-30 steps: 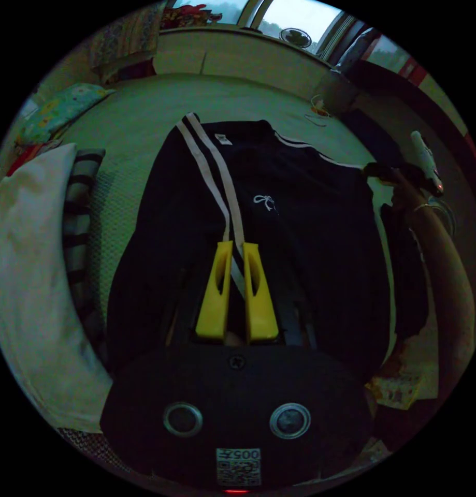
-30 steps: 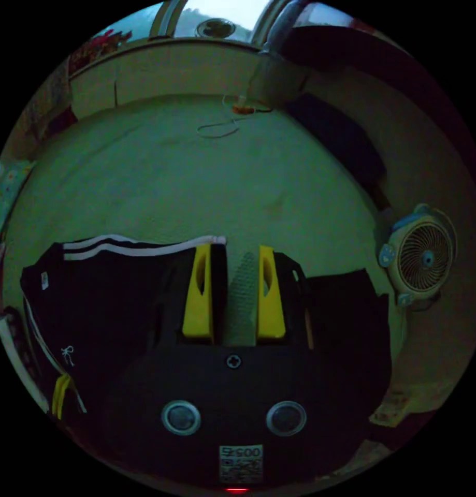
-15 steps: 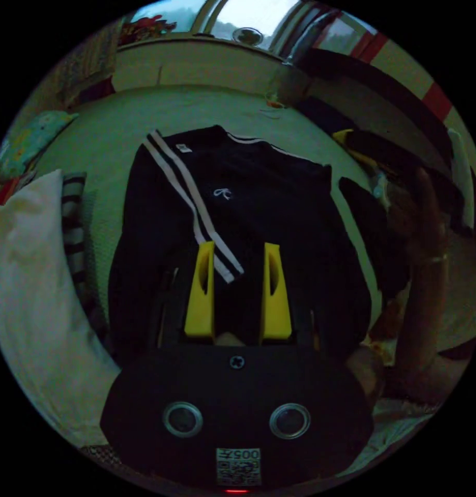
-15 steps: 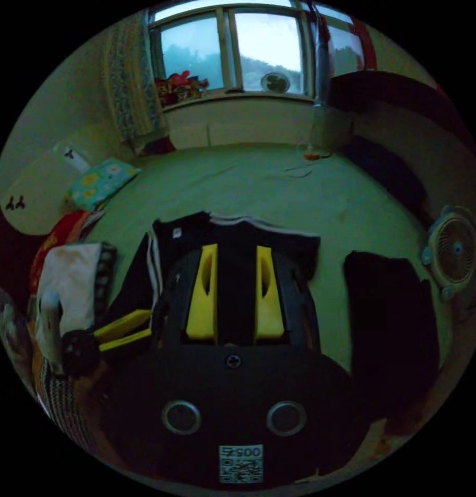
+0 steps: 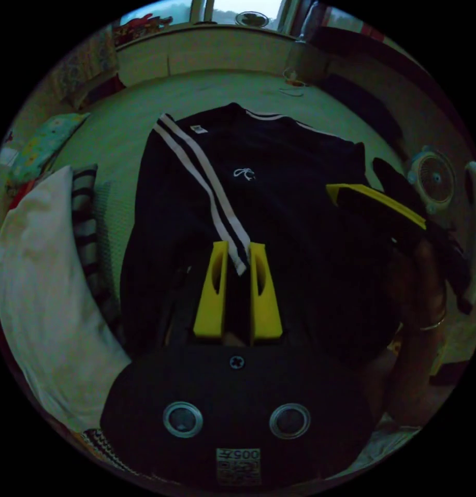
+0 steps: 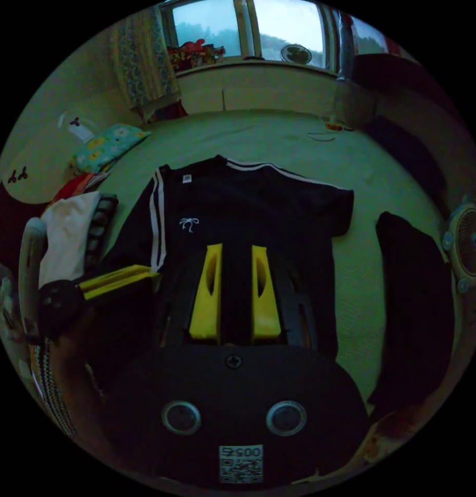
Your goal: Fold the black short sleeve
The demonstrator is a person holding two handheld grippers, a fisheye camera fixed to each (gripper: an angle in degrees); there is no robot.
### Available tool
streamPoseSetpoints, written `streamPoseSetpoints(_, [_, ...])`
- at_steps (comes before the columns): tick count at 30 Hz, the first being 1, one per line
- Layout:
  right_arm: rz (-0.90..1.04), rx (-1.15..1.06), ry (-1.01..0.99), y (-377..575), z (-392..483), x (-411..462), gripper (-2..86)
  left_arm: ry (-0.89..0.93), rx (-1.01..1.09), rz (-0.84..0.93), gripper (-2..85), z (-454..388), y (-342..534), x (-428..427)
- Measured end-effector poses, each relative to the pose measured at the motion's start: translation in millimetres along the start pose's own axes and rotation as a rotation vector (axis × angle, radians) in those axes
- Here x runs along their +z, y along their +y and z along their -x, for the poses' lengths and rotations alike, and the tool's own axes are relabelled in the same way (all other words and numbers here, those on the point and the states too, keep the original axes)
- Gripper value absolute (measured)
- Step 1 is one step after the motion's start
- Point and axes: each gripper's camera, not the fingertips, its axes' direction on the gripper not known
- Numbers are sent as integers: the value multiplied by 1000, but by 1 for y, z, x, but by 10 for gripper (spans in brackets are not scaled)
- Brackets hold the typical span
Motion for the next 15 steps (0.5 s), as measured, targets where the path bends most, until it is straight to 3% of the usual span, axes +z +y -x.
streamPoseSetpoints(3, [2,0,-33,8,3,-3,79,38,-39,-29,33,11,11,-21])
streamPoseSetpoints(8, [73,-20,-48,22,12,4,75,-86,-77,-101,20,20,31,-66])
streamPoseSetpoints(15, [85,-70,-75,48,27,0,75,-125,-229,-174,16,54,53,-139])
